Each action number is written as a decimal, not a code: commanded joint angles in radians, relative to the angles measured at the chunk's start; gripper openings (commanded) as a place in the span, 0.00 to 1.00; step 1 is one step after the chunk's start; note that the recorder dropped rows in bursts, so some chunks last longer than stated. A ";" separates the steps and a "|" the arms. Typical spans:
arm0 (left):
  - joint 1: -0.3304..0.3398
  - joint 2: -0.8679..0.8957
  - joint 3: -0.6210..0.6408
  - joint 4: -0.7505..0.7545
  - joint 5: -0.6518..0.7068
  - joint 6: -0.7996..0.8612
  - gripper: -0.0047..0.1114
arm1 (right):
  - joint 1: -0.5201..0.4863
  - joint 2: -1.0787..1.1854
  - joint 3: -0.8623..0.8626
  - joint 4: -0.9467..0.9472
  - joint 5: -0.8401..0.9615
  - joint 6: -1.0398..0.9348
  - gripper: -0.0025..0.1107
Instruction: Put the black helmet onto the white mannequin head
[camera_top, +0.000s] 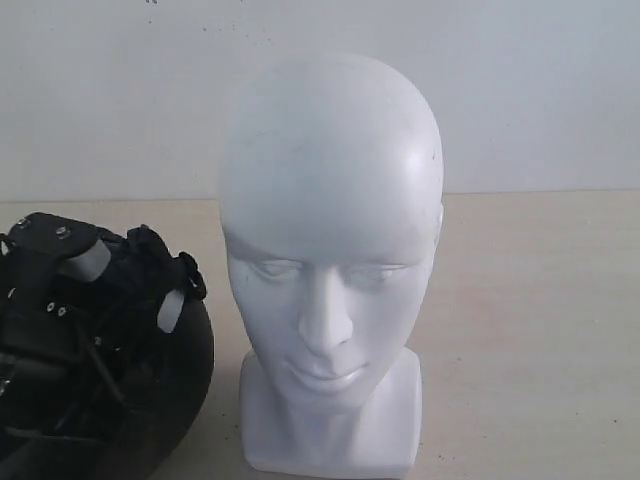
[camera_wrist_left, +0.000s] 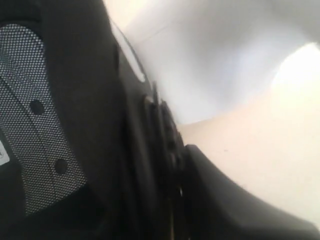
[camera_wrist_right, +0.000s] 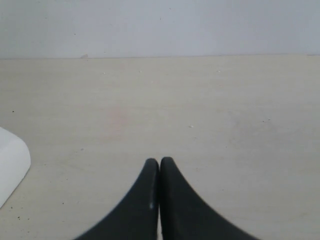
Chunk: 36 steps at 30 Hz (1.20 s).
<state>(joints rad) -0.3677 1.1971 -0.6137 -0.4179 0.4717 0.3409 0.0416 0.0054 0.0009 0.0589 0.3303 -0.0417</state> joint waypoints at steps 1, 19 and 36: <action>-0.002 -0.146 -0.004 -0.019 0.007 -0.006 0.08 | -0.002 -0.005 -0.001 -0.004 -0.008 -0.001 0.02; -0.002 -0.594 -0.004 -0.153 0.038 -0.059 0.08 | -0.002 -0.005 -0.001 -0.004 -0.008 -0.001 0.02; -0.002 -0.805 -0.004 -0.517 -0.183 -0.023 0.08 | -0.002 -0.005 -0.001 -0.004 -0.008 -0.001 0.02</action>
<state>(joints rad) -0.3677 0.4179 -0.6078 -0.8300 0.4210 0.2519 0.0416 0.0054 0.0009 0.0589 0.3303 -0.0417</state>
